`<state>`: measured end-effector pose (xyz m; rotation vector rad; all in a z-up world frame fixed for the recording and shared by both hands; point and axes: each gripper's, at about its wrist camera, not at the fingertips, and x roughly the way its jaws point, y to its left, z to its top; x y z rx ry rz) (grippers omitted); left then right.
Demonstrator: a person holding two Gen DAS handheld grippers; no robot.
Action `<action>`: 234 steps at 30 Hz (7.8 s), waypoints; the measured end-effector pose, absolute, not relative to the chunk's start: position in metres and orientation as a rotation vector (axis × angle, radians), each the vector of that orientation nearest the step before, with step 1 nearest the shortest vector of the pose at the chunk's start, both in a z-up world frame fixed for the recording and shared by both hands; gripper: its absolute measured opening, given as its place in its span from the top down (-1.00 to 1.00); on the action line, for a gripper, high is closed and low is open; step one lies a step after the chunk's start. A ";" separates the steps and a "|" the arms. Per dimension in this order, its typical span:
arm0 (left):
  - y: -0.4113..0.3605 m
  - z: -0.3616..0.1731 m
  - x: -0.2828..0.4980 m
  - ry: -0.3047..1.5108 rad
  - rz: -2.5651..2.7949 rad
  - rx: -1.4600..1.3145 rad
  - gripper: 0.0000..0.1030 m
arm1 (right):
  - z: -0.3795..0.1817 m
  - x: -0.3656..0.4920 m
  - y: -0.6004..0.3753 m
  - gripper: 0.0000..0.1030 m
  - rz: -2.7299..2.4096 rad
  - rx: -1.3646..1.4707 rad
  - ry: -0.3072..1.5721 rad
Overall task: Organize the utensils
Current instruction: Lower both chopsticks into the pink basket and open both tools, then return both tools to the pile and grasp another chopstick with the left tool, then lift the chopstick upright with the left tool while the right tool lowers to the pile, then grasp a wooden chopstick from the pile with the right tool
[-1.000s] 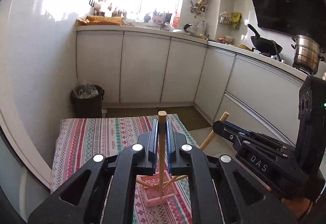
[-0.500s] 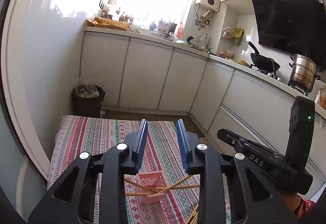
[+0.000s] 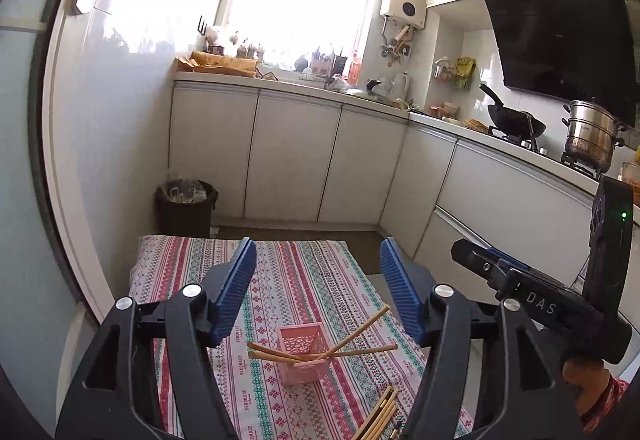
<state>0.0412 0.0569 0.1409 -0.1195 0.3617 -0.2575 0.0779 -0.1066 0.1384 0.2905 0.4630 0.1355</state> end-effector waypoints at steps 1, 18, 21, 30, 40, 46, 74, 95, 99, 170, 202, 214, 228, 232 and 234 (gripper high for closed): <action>0.056 0.141 0.038 0.360 -0.257 -0.116 -0.34 | 0.139 0.074 -0.108 -0.59 0.133 0.289 0.458; 0.042 0.131 -0.002 0.386 -0.256 -0.054 -0.86 | 0.129 0.018 -0.124 -0.87 0.122 0.259 0.493; 0.036 0.121 -0.006 0.422 -0.276 -0.027 -0.86 | 0.121 0.009 -0.132 -0.87 0.115 0.276 0.513; -0.031 0.042 -0.009 0.716 -0.509 0.285 -0.86 | 0.019 -0.020 -0.211 -0.87 -0.022 0.497 0.730; -0.107 -0.090 0.021 1.016 -0.654 0.567 -0.78 | -0.075 -0.037 -0.296 -0.87 -0.151 0.855 0.877; -0.132 -0.131 0.057 1.156 -0.703 0.594 0.08 | -0.089 -0.031 -0.297 -0.87 -0.076 0.942 0.937; -0.139 -0.166 0.120 1.220 -0.605 0.513 0.88 | -0.101 -0.011 -0.293 -0.87 -0.068 0.972 1.043; 0.008 -0.006 0.020 0.792 -0.692 -0.092 0.88 | -0.152 0.115 -0.159 0.57 -0.111 0.689 1.424; 0.020 0.005 0.013 0.755 -0.706 -0.124 0.88 | -0.152 0.124 -0.150 0.57 -0.150 0.660 1.417; 0.050 0.014 -0.001 0.717 -0.471 -0.093 0.88 | -0.131 0.081 -0.127 0.71 -0.104 0.579 1.341; 0.042 0.042 -0.029 0.625 -0.478 -0.081 0.88 | -0.014 -0.007 -0.108 0.82 0.095 0.426 0.799; 0.036 0.052 -0.042 0.618 -0.442 -0.074 0.88 | 0.024 -0.031 -0.125 0.80 0.122 0.403 0.823; 0.055 0.050 -0.040 0.588 -0.469 -0.151 0.88 | -0.127 0.041 -0.156 0.28 -0.156 0.497 1.435; 0.064 0.051 -0.040 0.582 -0.471 -0.170 0.88 | -0.138 0.045 -0.143 0.35 -0.214 0.415 1.430; 0.066 0.052 -0.041 0.578 -0.469 -0.175 0.88 | -0.140 0.040 -0.135 0.61 -0.238 0.352 1.404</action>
